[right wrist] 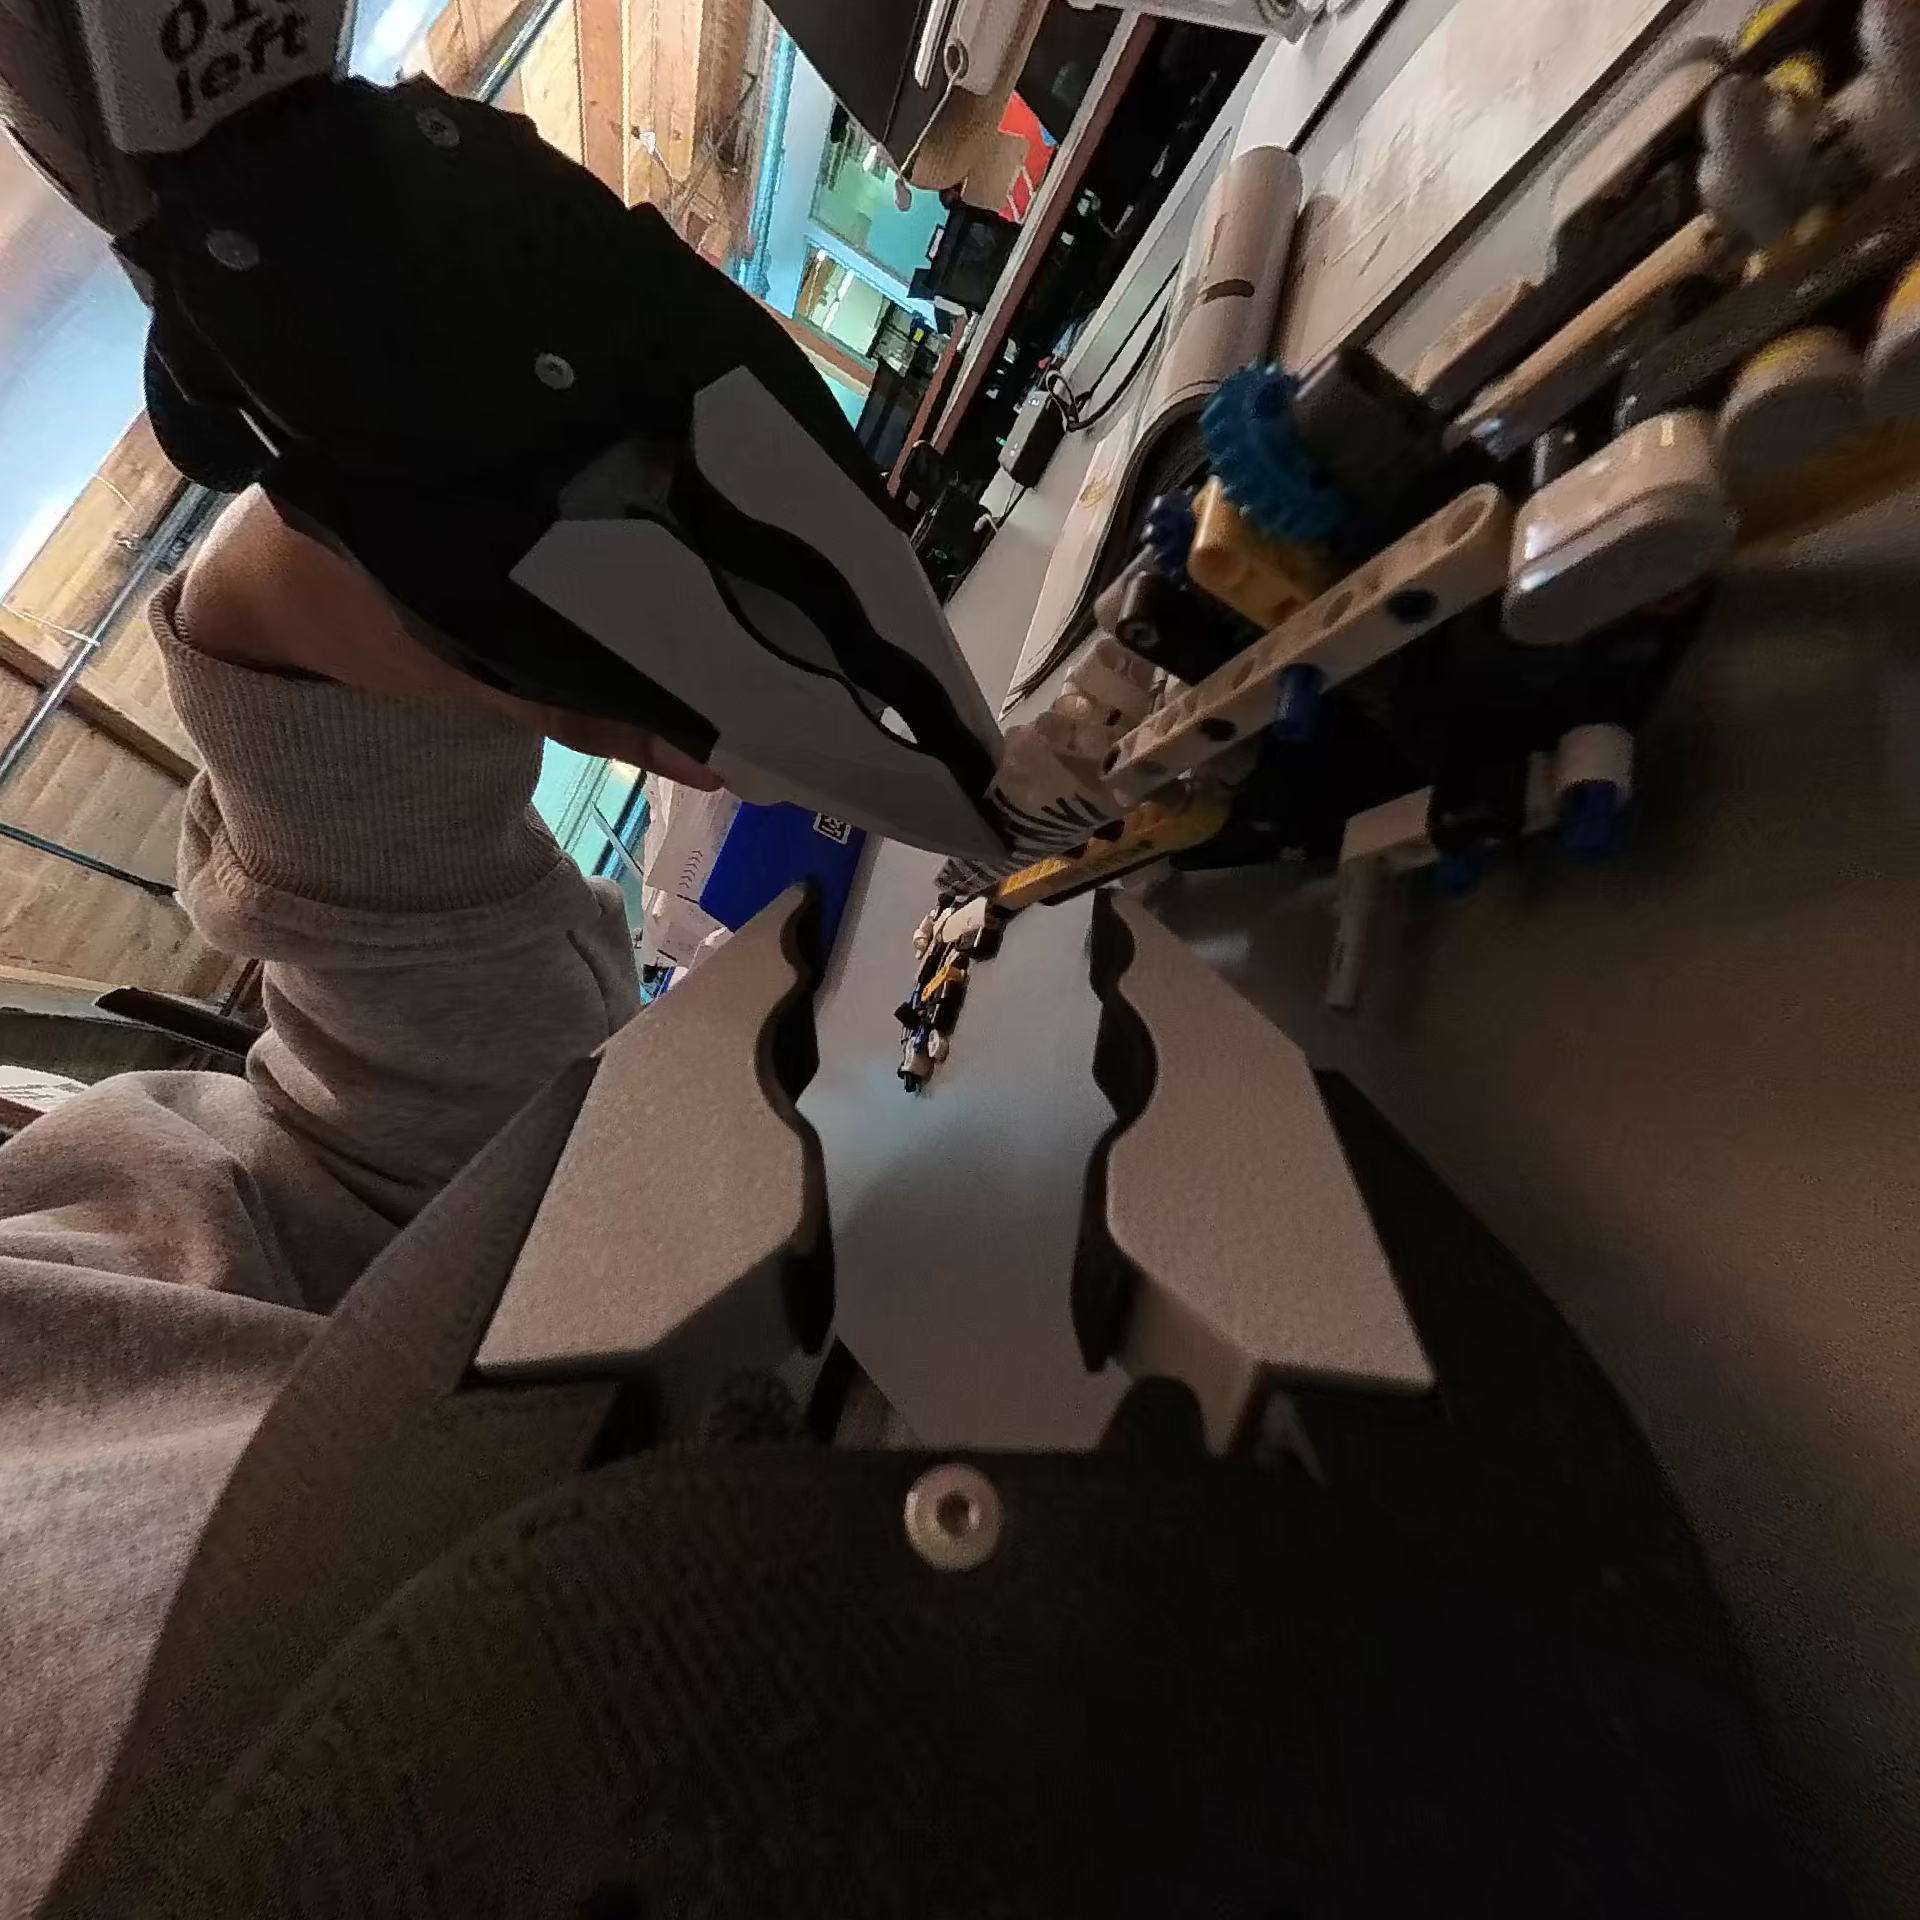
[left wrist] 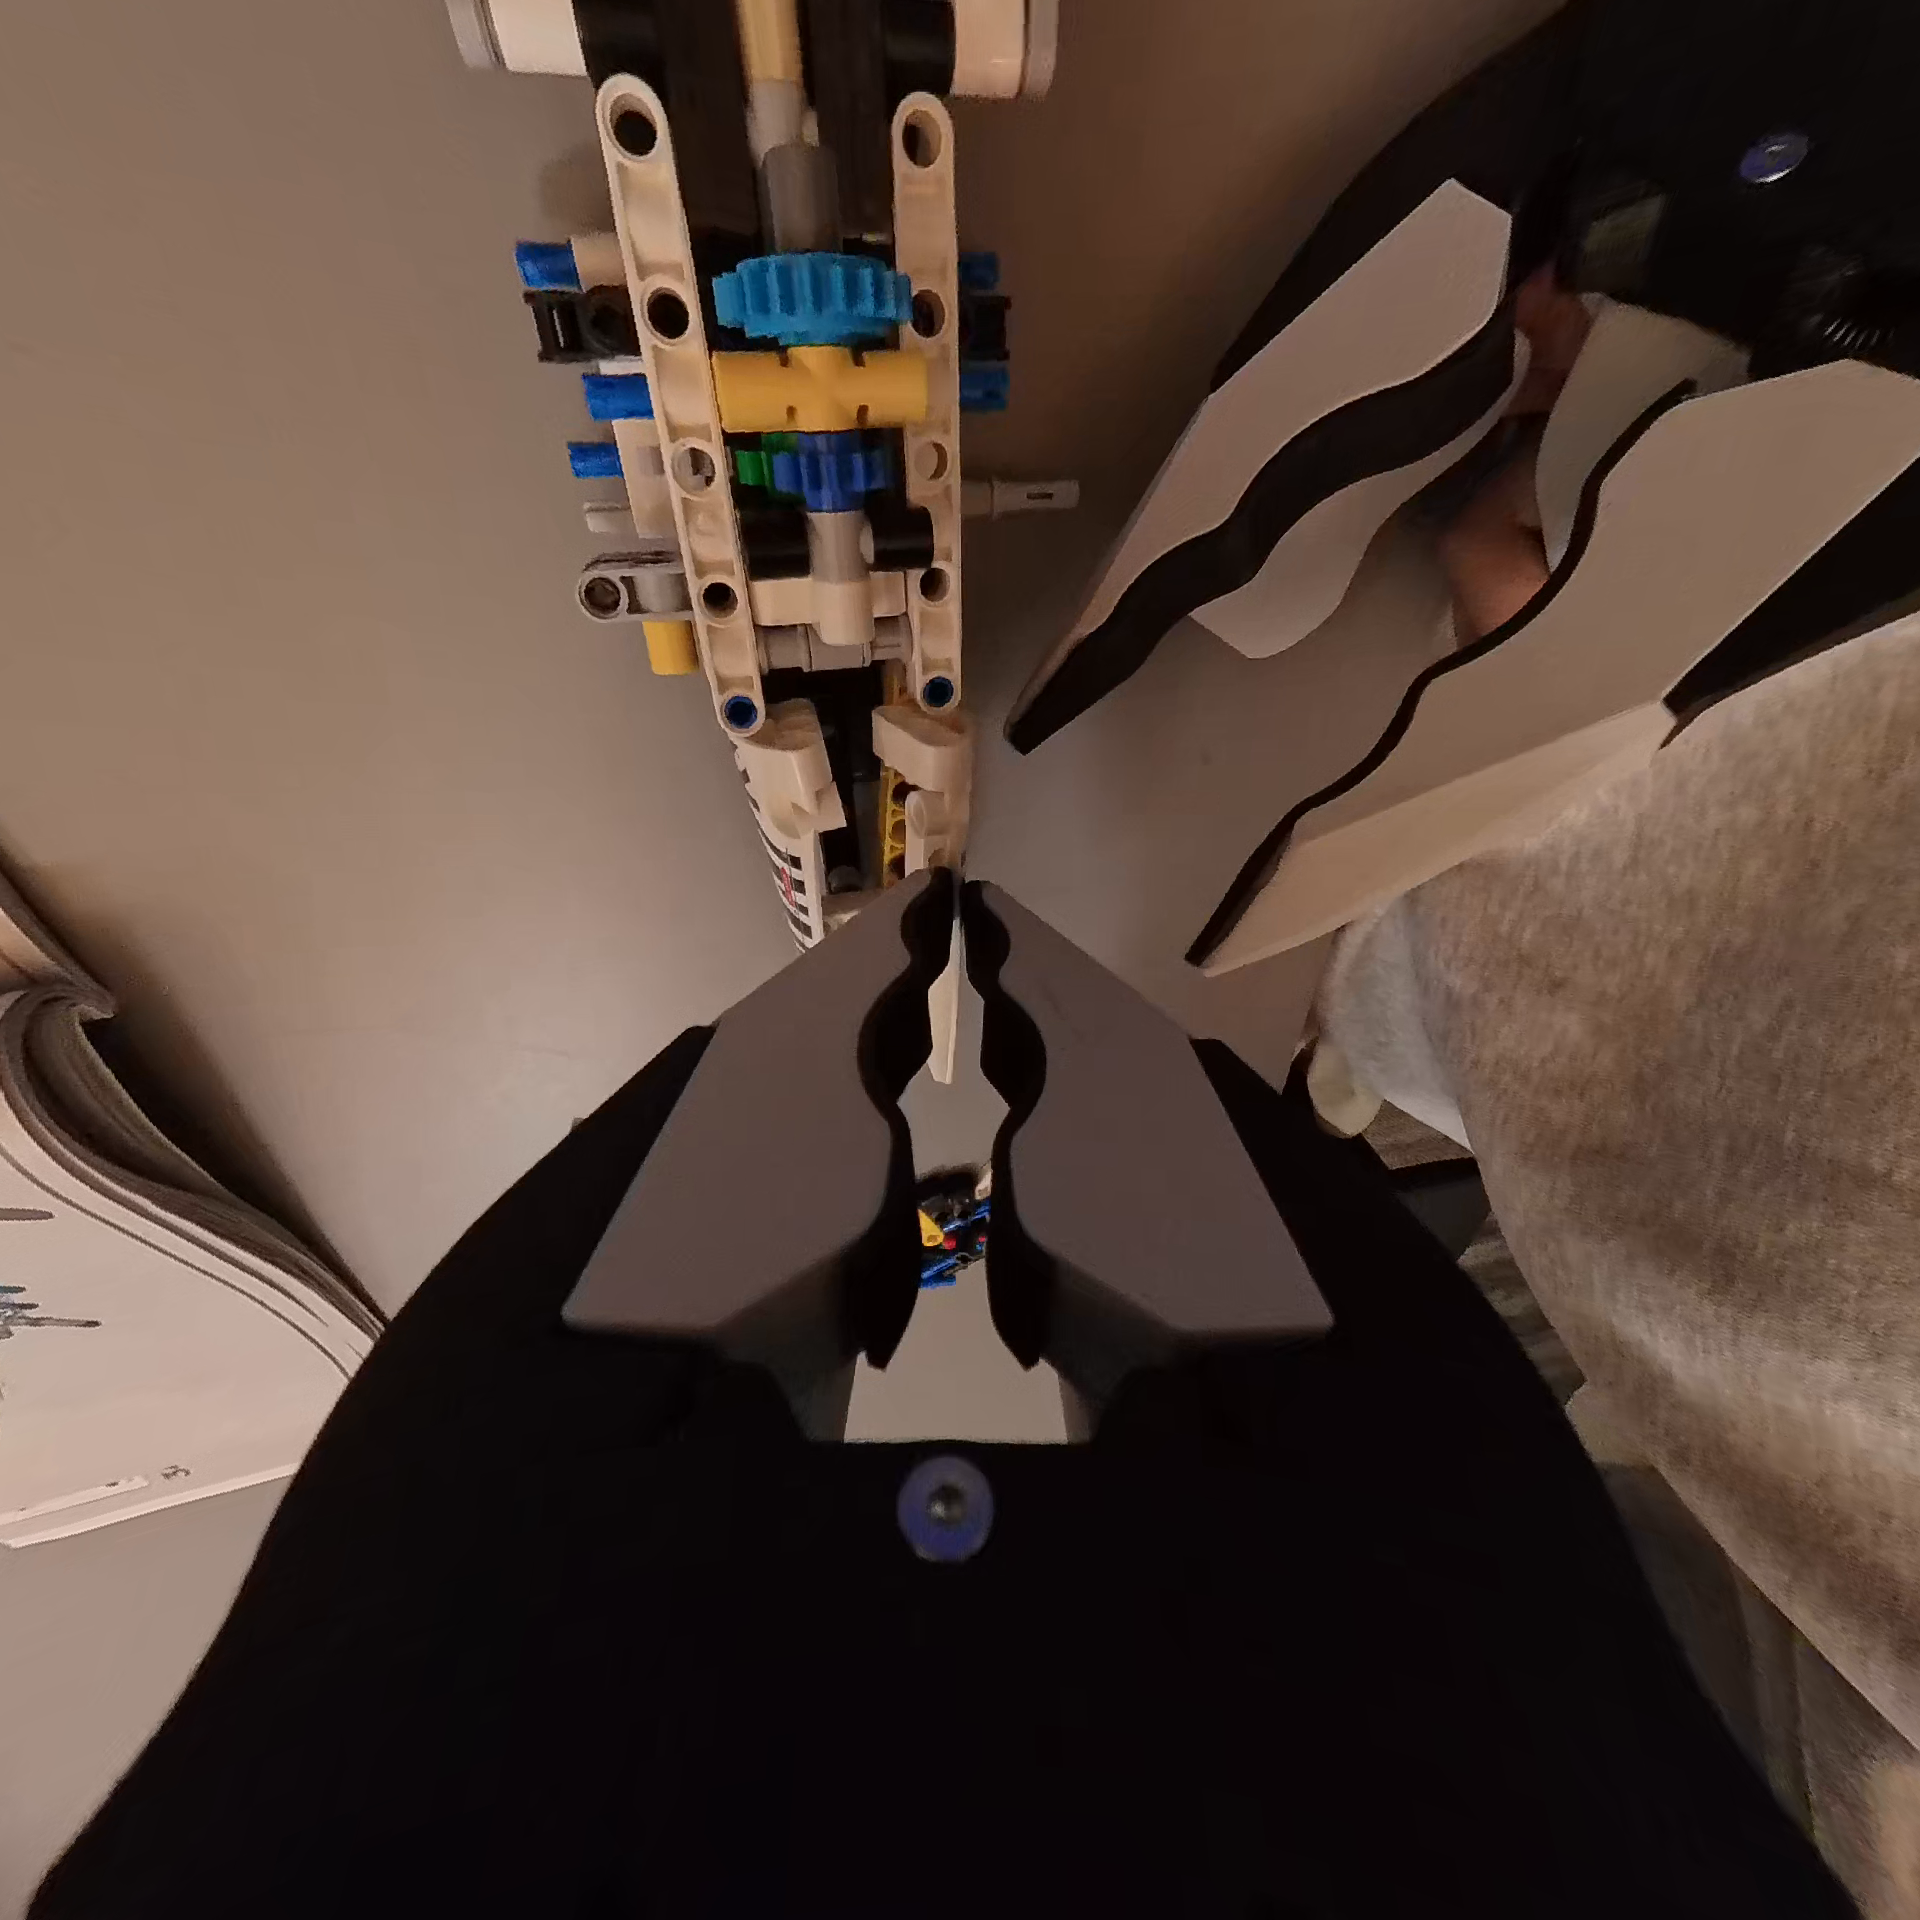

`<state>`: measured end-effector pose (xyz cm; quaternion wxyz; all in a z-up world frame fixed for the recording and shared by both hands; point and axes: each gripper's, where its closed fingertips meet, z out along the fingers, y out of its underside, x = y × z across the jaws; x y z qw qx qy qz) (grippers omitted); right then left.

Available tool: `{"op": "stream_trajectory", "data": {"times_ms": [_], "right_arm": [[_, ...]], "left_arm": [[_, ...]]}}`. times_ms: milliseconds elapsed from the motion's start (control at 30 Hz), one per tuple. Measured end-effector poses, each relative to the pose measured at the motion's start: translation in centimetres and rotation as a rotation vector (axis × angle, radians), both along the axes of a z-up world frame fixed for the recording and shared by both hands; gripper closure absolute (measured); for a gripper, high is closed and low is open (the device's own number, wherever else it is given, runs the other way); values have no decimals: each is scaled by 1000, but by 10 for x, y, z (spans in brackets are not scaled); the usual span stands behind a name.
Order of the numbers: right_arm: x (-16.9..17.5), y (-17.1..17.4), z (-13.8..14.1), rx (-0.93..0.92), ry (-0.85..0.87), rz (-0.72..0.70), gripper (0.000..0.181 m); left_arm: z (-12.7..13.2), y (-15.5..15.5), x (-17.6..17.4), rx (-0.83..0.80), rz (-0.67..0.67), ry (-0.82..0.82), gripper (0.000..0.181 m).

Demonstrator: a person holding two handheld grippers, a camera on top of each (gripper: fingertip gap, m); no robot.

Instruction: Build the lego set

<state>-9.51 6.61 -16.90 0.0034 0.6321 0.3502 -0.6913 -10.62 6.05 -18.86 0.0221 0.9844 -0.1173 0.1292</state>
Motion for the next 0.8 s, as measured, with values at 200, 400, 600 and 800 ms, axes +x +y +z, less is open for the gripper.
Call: {"op": "stream_trajectory", "data": {"times_ms": [200, 400, 600, 800], "right_arm": [[1, 0, 0, 9, 3, 1, 131], [1, -1, 0, 32, 8, -3, 130], [2, -3, 0, 57, 10, -6, 129], [5, -4, 6, 114, 37, -14, 128]], "left_arm": [[0, 2, -7, 33, 18, 44, 181], [4, 6, -14, 108, 55, 101, 178], [3, 3, -27, 168, 99, 170, 169], [9, 1, -34, 247, 140, 177, 177]]}}
